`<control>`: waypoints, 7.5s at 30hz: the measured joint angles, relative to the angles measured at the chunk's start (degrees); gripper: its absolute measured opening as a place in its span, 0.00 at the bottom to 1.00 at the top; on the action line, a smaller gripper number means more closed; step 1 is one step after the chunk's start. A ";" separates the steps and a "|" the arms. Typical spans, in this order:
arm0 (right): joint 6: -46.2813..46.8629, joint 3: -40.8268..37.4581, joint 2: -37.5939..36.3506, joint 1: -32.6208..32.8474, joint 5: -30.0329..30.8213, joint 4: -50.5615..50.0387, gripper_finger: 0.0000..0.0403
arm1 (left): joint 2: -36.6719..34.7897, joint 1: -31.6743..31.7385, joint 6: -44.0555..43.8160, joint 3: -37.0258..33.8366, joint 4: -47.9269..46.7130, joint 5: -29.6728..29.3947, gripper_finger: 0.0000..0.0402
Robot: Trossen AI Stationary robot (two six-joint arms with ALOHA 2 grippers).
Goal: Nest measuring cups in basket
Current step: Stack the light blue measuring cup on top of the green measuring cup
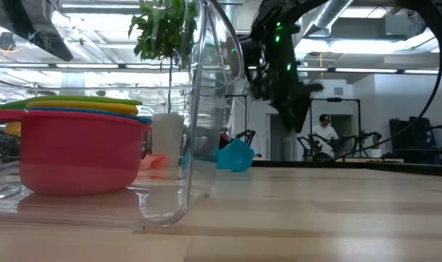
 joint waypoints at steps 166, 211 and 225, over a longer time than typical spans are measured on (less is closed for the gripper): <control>42.53 24.00 25.21 8.98 -8.70 27.33 0.65 | 0.00 0.00 -2.45 0.02 -0.63 -0.15 0.15; 41.75 21.75 26.54 10.70 -9.36 34.61 0.35 | 0.00 -0.02 -2.33 0.02 -0.52 0.23 0.15; 37.29 21.66 15.87 13.32 -8.52 29.66 0.35 | 0.00 -0.02 -2.45 0.02 -0.51 0.41 0.15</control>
